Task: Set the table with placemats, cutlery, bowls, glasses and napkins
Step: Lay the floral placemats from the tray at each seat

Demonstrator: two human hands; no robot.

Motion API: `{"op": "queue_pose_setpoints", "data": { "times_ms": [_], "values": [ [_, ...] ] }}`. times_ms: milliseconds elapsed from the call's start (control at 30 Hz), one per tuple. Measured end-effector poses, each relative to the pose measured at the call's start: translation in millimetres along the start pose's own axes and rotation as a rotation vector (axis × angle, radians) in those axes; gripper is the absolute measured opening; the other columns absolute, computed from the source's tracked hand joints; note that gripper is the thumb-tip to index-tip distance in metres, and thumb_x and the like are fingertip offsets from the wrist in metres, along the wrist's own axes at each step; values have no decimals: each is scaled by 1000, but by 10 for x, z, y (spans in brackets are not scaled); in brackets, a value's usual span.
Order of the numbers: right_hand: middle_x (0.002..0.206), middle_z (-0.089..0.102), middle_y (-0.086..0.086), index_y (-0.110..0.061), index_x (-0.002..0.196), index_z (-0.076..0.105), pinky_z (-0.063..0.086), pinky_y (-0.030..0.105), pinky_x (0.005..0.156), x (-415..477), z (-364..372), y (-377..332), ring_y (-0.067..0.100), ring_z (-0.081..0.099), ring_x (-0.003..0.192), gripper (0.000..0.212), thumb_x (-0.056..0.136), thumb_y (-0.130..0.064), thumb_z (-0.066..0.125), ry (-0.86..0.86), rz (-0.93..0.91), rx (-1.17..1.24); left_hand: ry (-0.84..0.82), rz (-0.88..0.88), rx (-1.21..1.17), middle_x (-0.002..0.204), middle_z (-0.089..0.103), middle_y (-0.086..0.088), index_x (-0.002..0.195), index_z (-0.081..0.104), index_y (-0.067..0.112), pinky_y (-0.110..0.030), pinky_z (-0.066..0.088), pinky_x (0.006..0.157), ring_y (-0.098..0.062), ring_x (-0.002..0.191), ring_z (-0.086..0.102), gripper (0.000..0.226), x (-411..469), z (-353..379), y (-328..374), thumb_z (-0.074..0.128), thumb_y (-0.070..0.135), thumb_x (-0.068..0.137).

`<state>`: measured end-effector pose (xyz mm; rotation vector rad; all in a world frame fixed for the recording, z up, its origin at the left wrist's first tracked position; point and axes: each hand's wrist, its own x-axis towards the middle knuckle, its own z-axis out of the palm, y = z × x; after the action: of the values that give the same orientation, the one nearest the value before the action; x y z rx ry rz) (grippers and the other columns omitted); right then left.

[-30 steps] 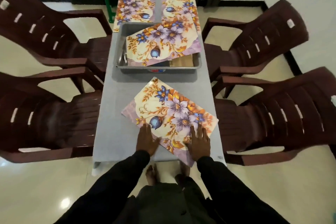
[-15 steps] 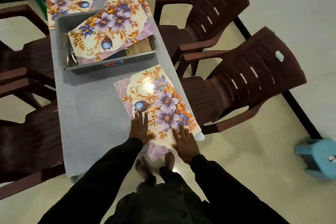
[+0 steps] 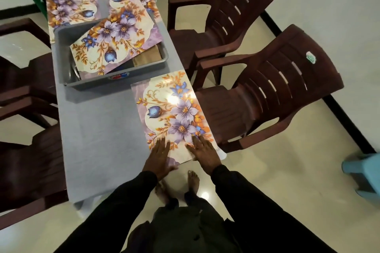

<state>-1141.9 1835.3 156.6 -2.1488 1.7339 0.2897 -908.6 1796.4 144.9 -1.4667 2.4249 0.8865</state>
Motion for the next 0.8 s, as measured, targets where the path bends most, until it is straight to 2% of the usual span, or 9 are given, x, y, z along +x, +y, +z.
{"op": "queue_pose_setpoints", "data": {
  "times_ms": [67,133,167,233,333,400,467,633,800],
  "values": [
    [153,46,21,-24,141,59,50,55,100,46,-43,39,46,45,139,75,74,3,81,-12,1,-20,25,19,57,163,-5,-16,160,13,5,-49,16,123,-35,150,-7,115,-87,74,22,80,54,81],
    [153,48,19,-25,140,59,51,53,99,77,-51,76,44,47,138,76,73,1,83,-35,2,-34,20,27,98,160,25,-25,151,39,-4,-55,42,108,-47,146,29,116,-98,128,36,97,40,61],
    [152,48,19,-25,139,59,52,53,98,82,-50,98,44,48,137,77,71,1,85,-50,4,-35,21,18,108,155,38,-28,145,49,-6,-56,49,99,-50,138,43,115,-86,146,45,102,35,52],
    [151,50,18,-25,137,61,54,53,95,96,-35,134,43,51,135,80,66,-1,89,-74,6,-33,24,-7,117,148,48,-29,140,54,-6,-55,52,93,-51,132,51,113,-68,168,51,104,32,46],
    [148,53,17,-25,135,62,55,55,93,125,-39,145,43,52,134,79,64,-6,92,-105,15,-43,80,-13,64,156,39,-26,148,46,-4,-54,49,101,-48,141,40,107,-54,143,69,99,27,60],
    [149,51,18,-24,136,60,54,57,93,142,-57,138,46,50,134,78,66,-8,91,-115,16,-58,94,-25,46,166,13,-19,158,24,1,-51,35,118,-41,153,16,102,-40,123,71,86,27,81],
    [150,49,20,-23,138,57,52,59,94,156,-63,146,48,48,136,76,71,-9,89,-126,5,-72,76,-50,45,166,-2,-14,160,11,5,-48,24,124,-36,155,1,103,-25,127,57,79,30,87],
    [148,50,21,-22,139,55,53,59,94,178,-44,179,49,48,134,75,73,-14,89,-148,-23,-95,47,-81,60,167,3,-12,161,16,7,-47,27,121,-36,156,6,102,-37,131,49,82,24,85],
    [140,57,20,-22,131,61,57,54,82,203,-84,201,47,56,125,81,59,-25,98,-176,-39,-109,44,-122,49,168,2,-6,162,14,12,-45,34,119,-29,155,4,99,-15,147,6,79,27,88]
  ]
}}
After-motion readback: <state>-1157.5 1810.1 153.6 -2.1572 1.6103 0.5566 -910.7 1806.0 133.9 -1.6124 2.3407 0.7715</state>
